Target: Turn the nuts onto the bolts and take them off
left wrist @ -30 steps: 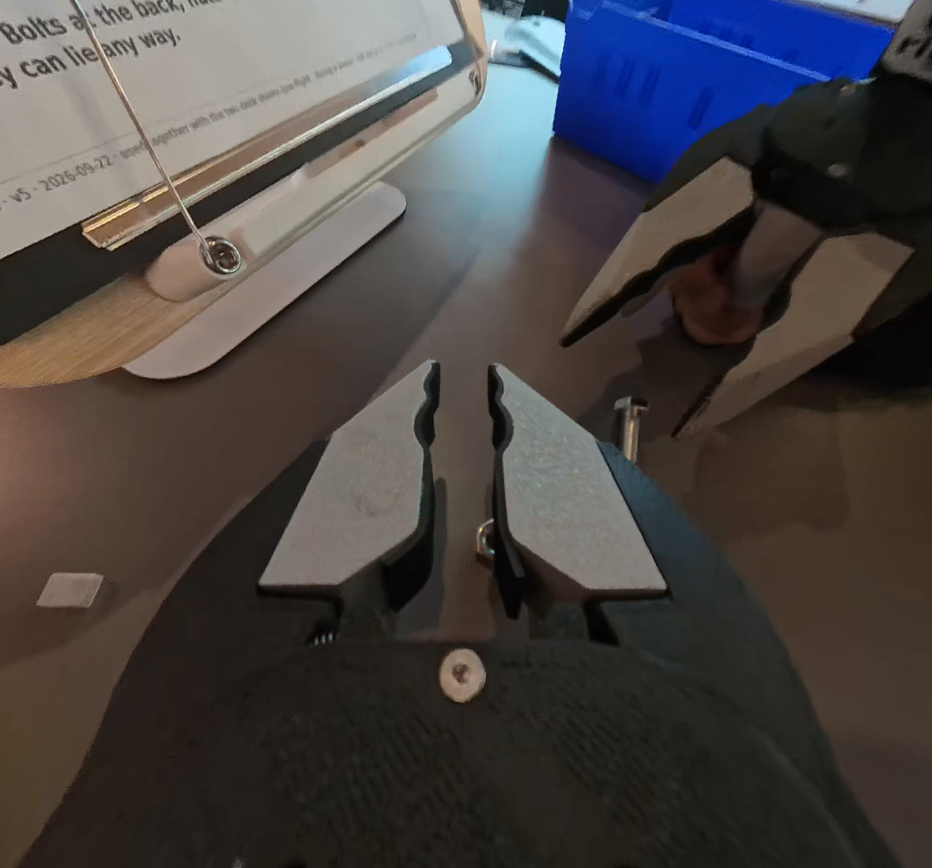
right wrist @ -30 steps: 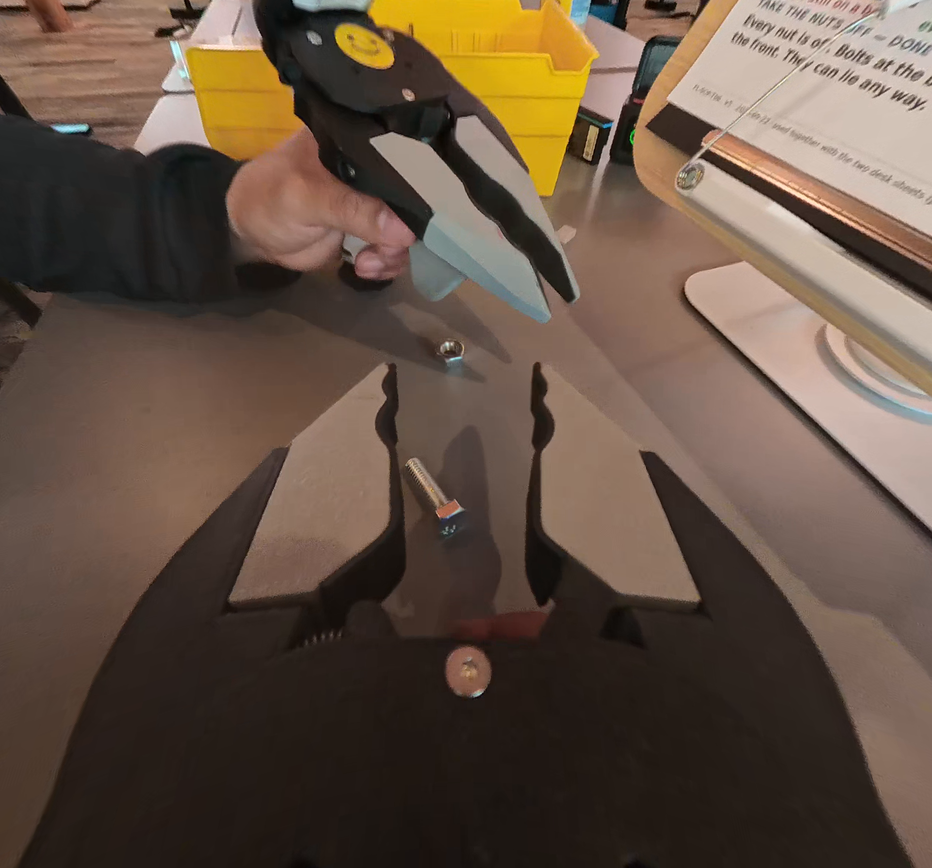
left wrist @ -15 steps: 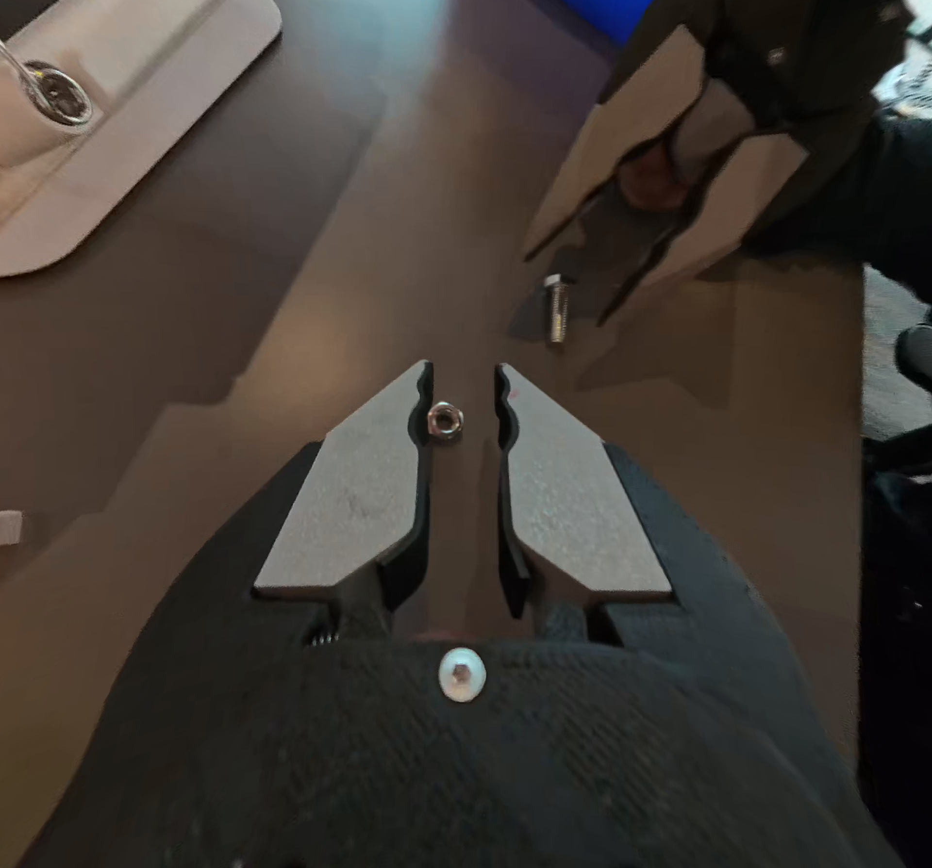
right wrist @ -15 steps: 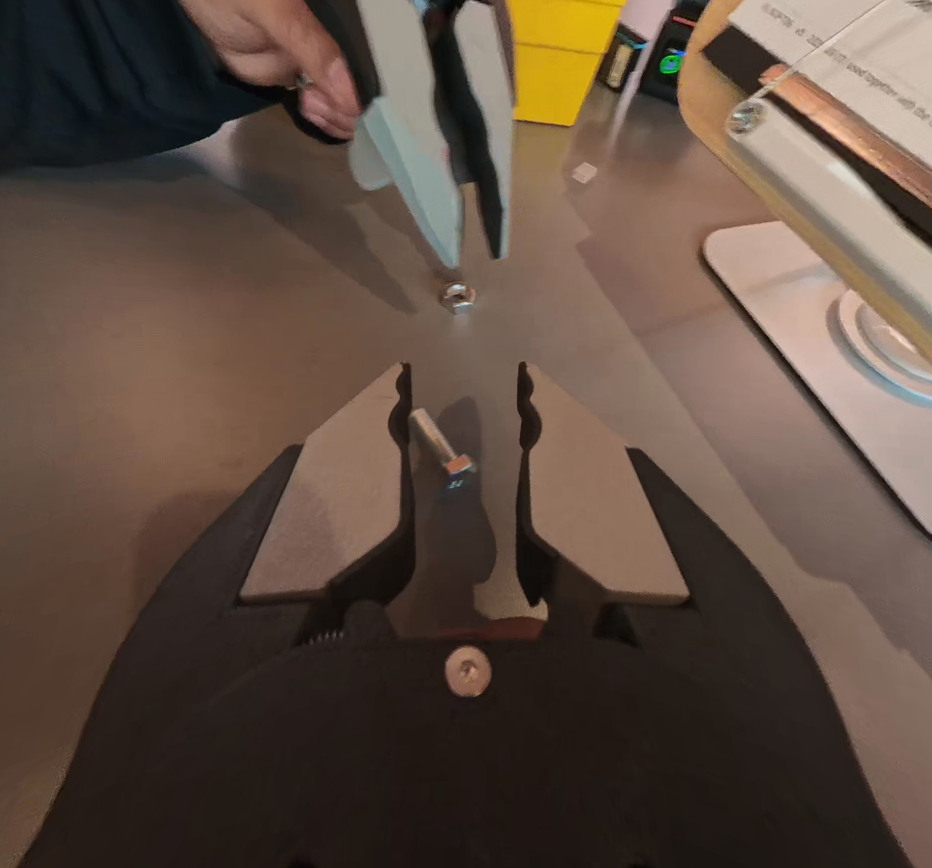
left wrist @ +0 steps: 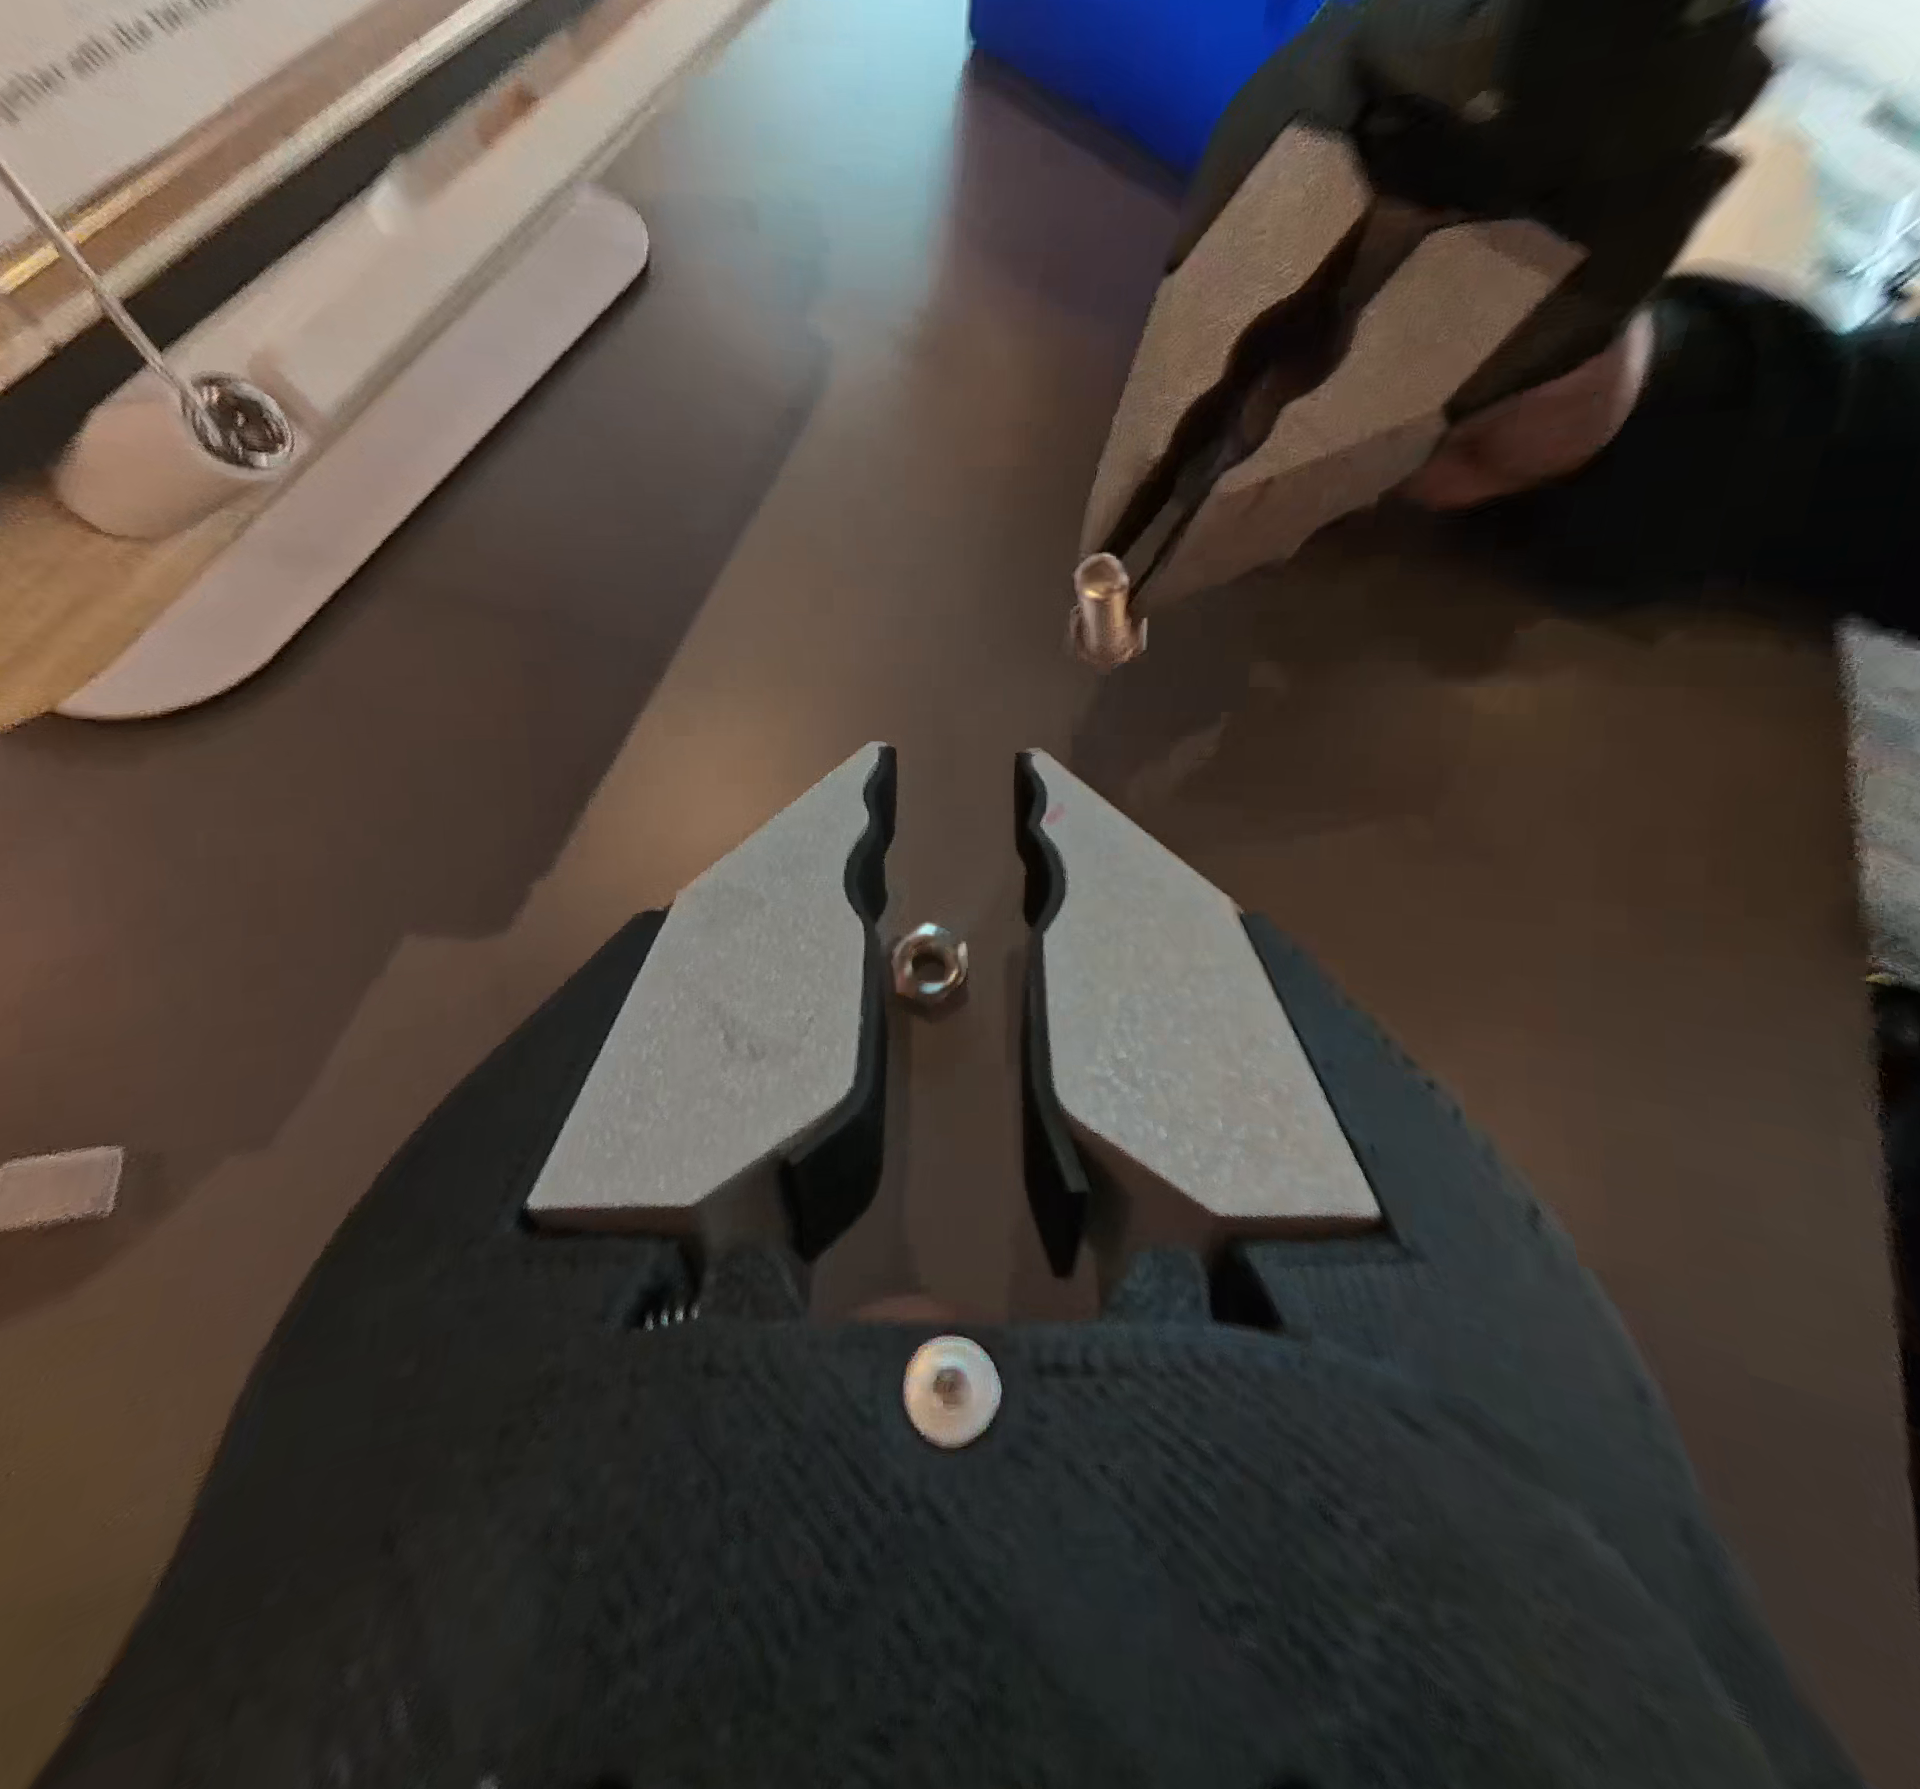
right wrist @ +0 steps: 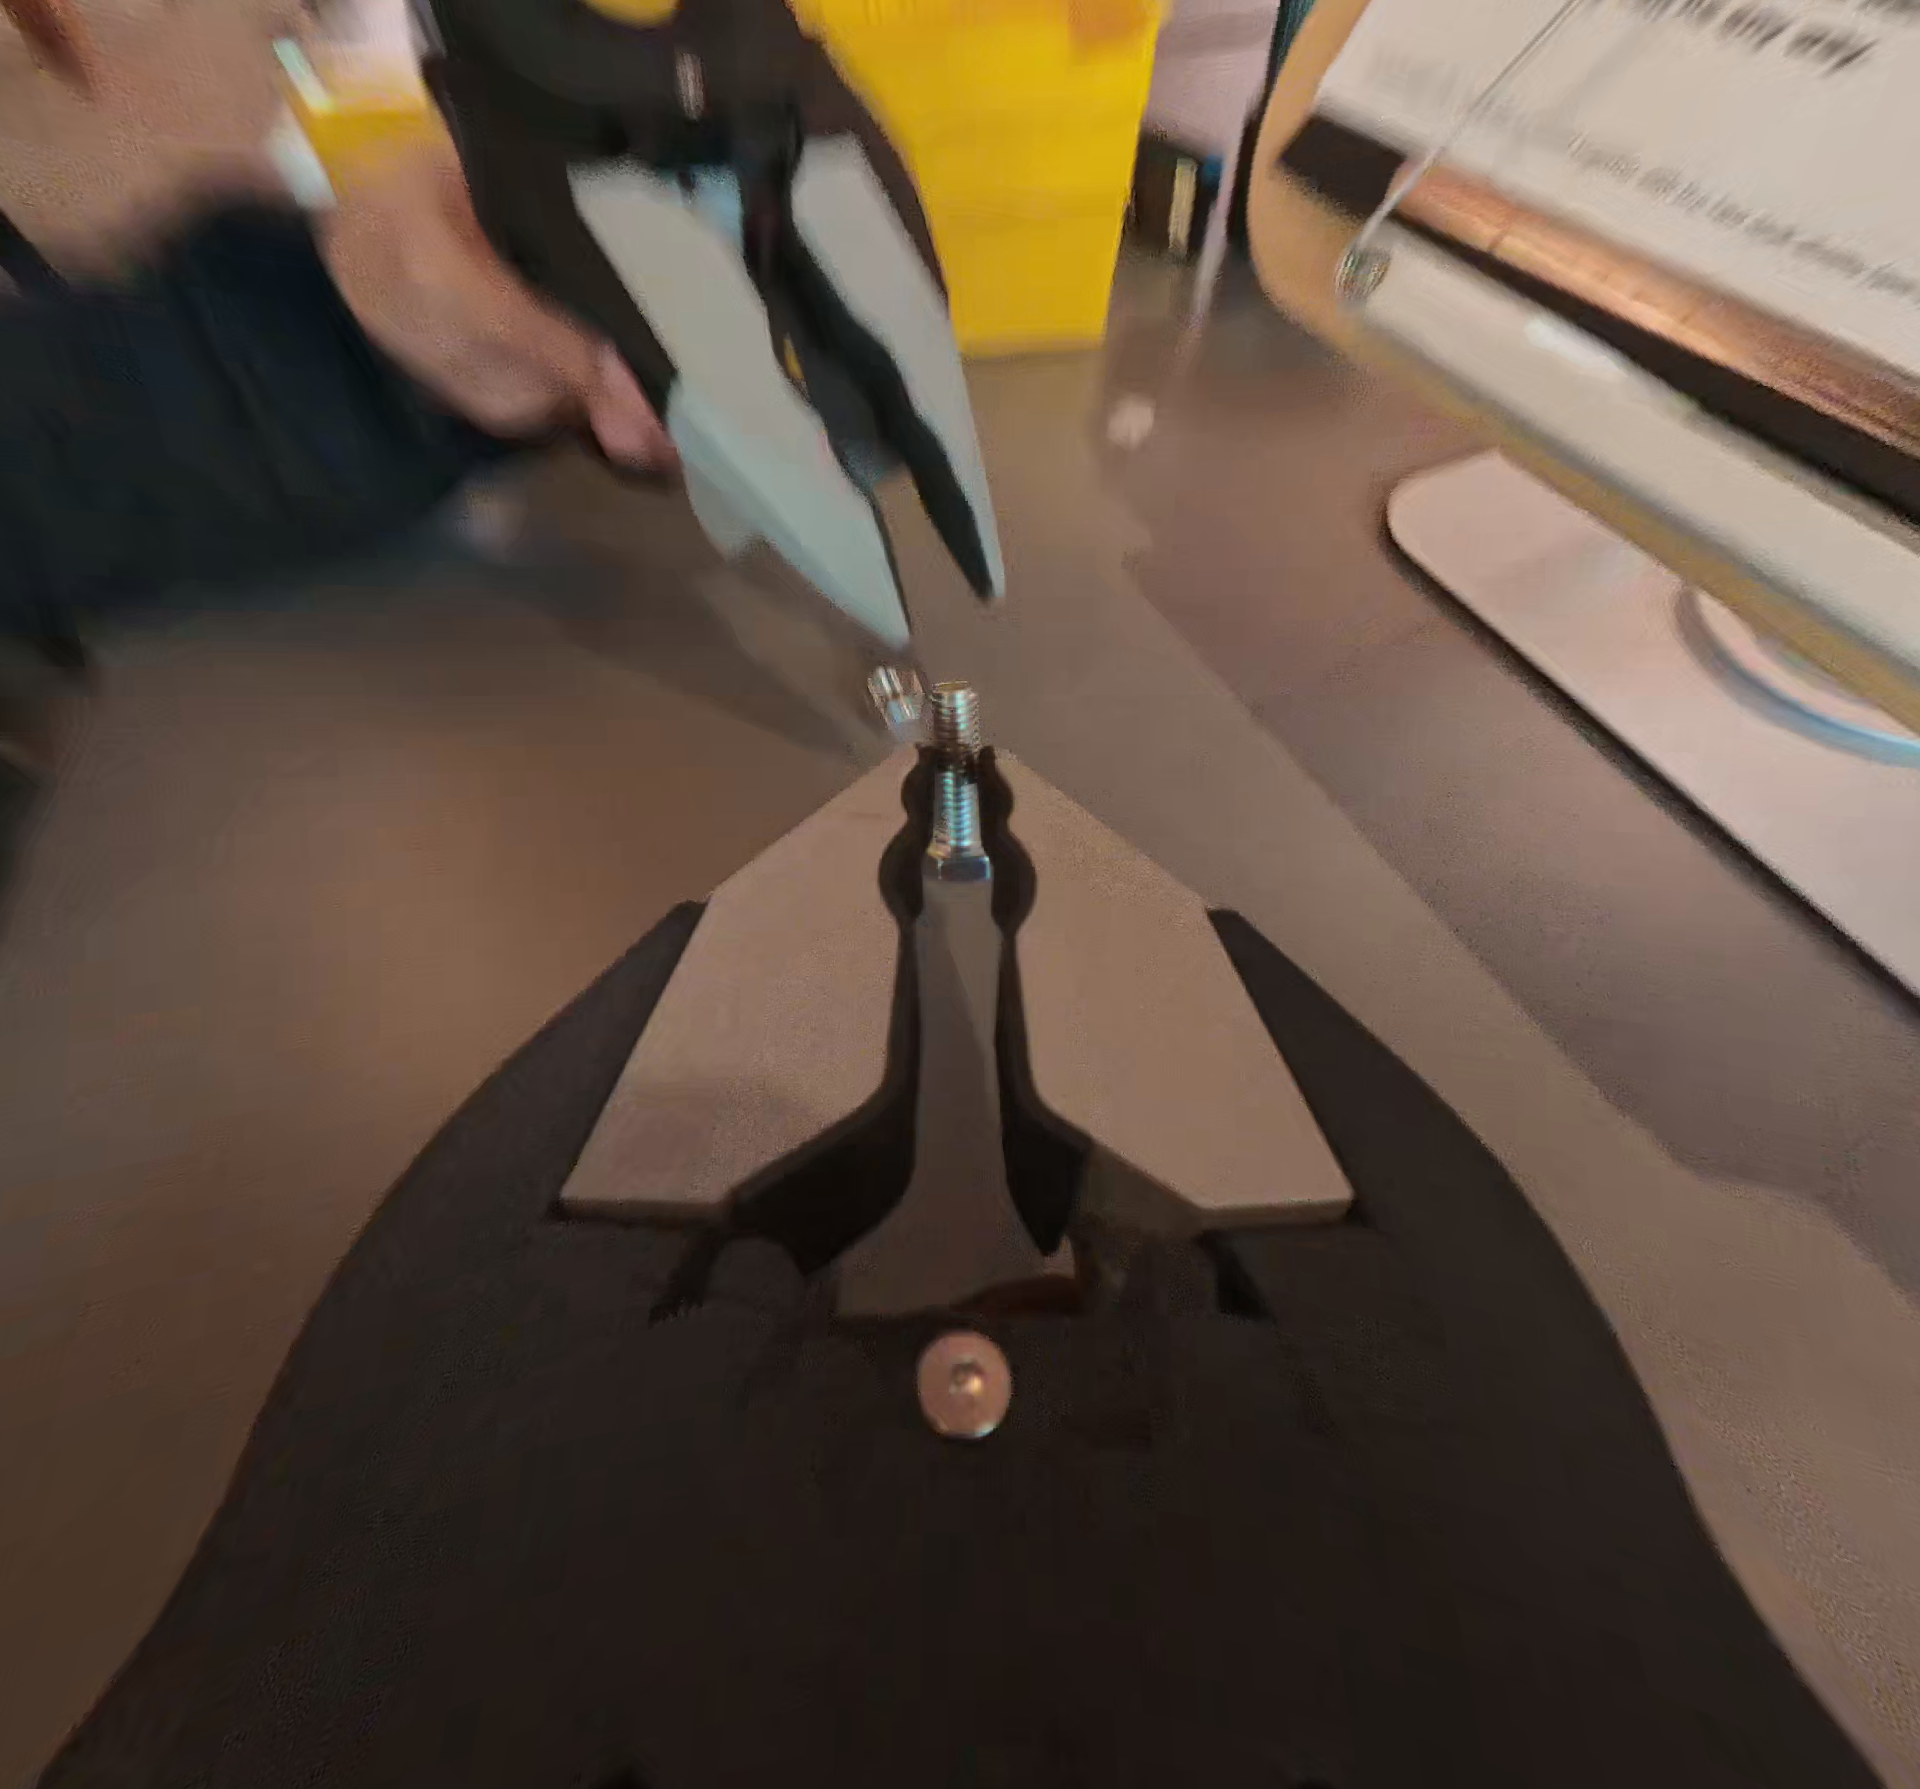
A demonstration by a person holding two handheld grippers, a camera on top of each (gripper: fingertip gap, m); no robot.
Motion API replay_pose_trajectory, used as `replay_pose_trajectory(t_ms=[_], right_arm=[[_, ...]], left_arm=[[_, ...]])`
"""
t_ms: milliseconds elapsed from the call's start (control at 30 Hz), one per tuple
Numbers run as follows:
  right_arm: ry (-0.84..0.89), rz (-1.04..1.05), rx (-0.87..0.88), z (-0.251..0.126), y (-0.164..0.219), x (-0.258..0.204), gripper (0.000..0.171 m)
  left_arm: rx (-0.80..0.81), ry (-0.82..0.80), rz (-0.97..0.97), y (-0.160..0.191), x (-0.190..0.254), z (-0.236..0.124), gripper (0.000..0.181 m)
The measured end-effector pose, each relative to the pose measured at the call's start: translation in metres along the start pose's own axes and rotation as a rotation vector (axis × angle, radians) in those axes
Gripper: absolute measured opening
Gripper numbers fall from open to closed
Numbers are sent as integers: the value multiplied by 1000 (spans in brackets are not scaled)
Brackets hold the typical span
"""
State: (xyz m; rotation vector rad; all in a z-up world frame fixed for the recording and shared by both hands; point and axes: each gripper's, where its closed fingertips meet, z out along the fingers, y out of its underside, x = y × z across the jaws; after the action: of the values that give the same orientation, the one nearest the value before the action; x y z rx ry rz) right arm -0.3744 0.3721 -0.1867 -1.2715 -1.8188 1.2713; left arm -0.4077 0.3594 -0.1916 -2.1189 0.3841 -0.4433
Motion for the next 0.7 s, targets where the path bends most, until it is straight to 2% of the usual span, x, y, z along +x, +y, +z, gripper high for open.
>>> replay_pose_trajectory(t_ms=[33, 167, 300, 433, 633, 667, 700], right_arm=[[-50, 76, 96, -3, -15, -3, 3], [-169, 253, 318, -2, -52, -14, 4], [-175, 260, 424, -1, -73, -24, 3], [-148, 266, 470, -8, -82, -21, 3], [-219, 334, 563, -20, -90, -20, 0], [-229, 341, 568, -21, -90, -20, 0], [-225, 345, 561, -19, -88, -19, 0]], left_arm=[[53, 40, -11, -9, 7, -1, 21], [223, 272, -58, -38, 46, -9, 26], [319, 290, -57, -51, 47, -24, 26], [311, 298, -105, -50, 41, -27, 30], [310, 331, -120, -49, 47, -18, 32], [318, 336, -122, -50, 49, -16, 28], [315, 336, -112, -49, 51, -15, 6]])
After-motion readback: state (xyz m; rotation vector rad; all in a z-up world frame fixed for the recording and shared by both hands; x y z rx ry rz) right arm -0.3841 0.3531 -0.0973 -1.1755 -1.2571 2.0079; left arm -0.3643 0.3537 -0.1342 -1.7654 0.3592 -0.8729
